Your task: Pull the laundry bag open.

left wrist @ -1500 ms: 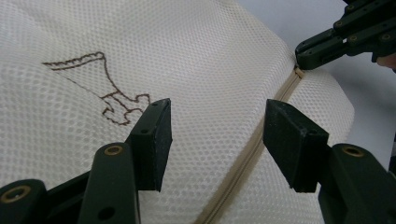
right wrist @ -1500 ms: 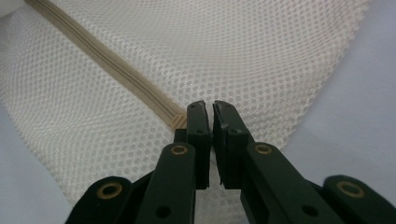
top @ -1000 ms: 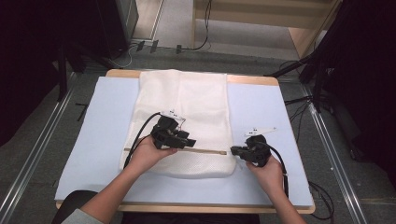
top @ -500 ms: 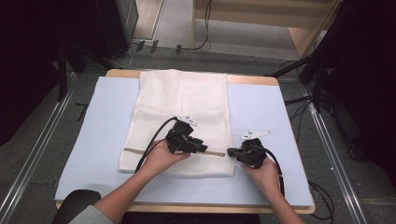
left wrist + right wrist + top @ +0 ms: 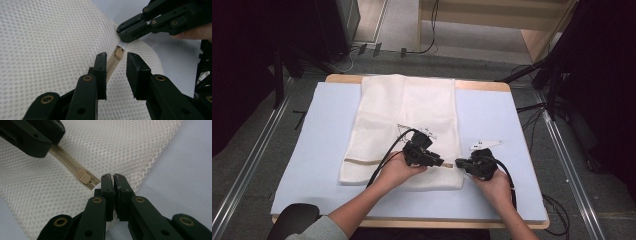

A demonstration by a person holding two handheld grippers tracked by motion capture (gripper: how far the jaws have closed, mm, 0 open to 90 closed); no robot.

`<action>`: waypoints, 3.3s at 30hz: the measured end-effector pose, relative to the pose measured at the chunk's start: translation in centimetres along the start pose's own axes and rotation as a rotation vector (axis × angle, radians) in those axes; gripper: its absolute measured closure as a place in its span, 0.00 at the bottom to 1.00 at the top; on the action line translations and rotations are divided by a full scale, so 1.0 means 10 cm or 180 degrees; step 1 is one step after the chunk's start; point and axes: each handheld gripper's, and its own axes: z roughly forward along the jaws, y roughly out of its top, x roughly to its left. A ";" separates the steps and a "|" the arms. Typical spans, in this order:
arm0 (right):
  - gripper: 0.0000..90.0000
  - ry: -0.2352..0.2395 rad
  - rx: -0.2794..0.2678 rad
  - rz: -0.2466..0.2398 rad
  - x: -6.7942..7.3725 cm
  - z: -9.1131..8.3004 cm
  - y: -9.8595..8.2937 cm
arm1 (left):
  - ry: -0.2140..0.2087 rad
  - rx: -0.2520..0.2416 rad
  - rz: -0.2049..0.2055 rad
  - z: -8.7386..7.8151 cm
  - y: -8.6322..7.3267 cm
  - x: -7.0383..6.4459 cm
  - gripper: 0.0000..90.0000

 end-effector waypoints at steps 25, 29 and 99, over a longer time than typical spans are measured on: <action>0.98 -0.0020 0.0008 -0.0057 0.01 0.00 0.01 | -0.0061 0.0110 -0.0091 0.37 0.06 -0.03 0.85; 0.98 -0.0036 0.0010 -0.0051 0.02 0.00 0.01 | -0.0029 0.0100 -0.0084 0.41 0.08 -0.05 0.89; 1.00 -0.0039 -0.0105 -0.0205 0.03 0.02 -0.04 | -0.0377 0.0205 -0.0415 -0.08 -0.13 0.36 0.99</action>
